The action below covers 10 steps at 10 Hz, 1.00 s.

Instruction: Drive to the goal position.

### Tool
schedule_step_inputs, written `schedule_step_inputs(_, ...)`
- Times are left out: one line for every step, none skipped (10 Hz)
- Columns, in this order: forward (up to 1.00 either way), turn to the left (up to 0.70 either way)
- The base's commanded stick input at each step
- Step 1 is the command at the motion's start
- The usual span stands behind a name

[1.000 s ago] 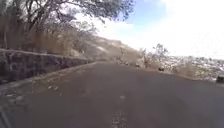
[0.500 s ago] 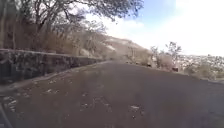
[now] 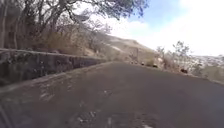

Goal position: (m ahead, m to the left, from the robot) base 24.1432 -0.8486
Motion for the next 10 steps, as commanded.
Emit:
schedule_step_inputs(0.7, 0.0)
schedule_step_inputs(0.7, 0.0)
schedule_step_inputs(0.7, 0.0)
schedule_step_inputs(0.7, 0.0)
schedule_step_inputs(0.7, 0.0)
schedule_step_inputs(0.7, 0.0)
schedule_step_inputs(0.7, 0.0)
schedule_step_inputs(0.7, 0.0)
schedule_step_inputs(0.7, 0.0)
schedule_step_inputs(0.7, 0.0)
